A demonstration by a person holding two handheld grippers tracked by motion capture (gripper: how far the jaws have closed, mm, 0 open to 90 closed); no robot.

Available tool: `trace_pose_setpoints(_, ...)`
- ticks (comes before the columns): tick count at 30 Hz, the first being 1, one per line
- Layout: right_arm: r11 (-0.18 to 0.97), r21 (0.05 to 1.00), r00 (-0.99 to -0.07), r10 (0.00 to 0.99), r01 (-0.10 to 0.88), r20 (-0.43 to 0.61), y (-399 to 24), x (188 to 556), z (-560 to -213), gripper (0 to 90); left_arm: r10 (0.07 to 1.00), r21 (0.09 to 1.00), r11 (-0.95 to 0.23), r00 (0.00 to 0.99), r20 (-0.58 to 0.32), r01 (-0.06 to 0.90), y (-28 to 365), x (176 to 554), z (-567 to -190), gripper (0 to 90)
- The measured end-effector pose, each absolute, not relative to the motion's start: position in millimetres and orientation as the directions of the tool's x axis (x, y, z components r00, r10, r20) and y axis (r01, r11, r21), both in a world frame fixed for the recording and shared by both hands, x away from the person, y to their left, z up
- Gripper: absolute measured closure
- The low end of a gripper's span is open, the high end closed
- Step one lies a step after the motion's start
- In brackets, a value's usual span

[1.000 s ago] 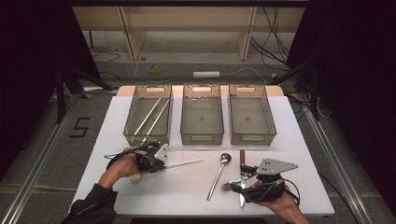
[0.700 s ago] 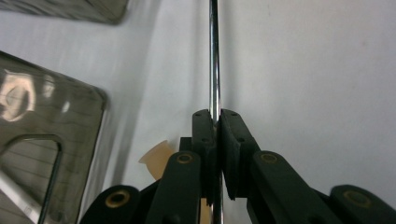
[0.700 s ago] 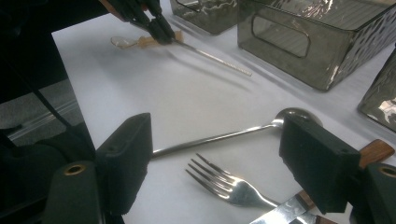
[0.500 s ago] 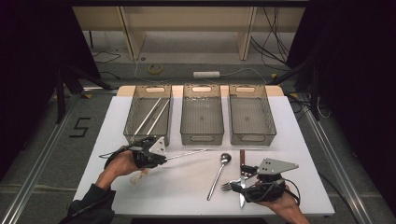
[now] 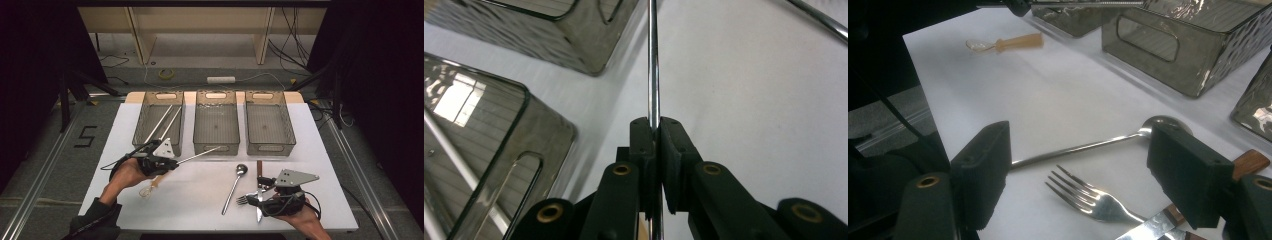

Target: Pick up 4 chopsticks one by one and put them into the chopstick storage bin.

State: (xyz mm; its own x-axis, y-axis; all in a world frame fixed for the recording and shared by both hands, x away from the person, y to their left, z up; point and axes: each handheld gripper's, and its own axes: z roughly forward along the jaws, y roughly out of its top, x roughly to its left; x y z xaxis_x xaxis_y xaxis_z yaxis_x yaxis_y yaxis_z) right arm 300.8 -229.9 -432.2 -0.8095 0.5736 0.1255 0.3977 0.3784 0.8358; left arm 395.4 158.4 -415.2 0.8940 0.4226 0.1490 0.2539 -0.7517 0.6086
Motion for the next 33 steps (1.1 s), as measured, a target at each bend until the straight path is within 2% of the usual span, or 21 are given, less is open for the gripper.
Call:
trace_pose_setpoints(11, 0.376, 0.837, -0.808, 0.576, 0.397, 0.125, -230.1, 301.1, -432.2, 26.5, 0.576, 0.699, -0.624, 0.810, 0.110, 0.349, 174.4, 404.4, -399.9, 84.2)
trace_pose_setpoints(33, 0.372, 0.834, -0.804, 0.579, 0.407, 0.133, -230.1, 302.7, -433.1, 26.5, 0.730, 0.763, -0.469, 0.681, 0.052, 0.445, 207.6, 446.3, -388.4, 84.2)
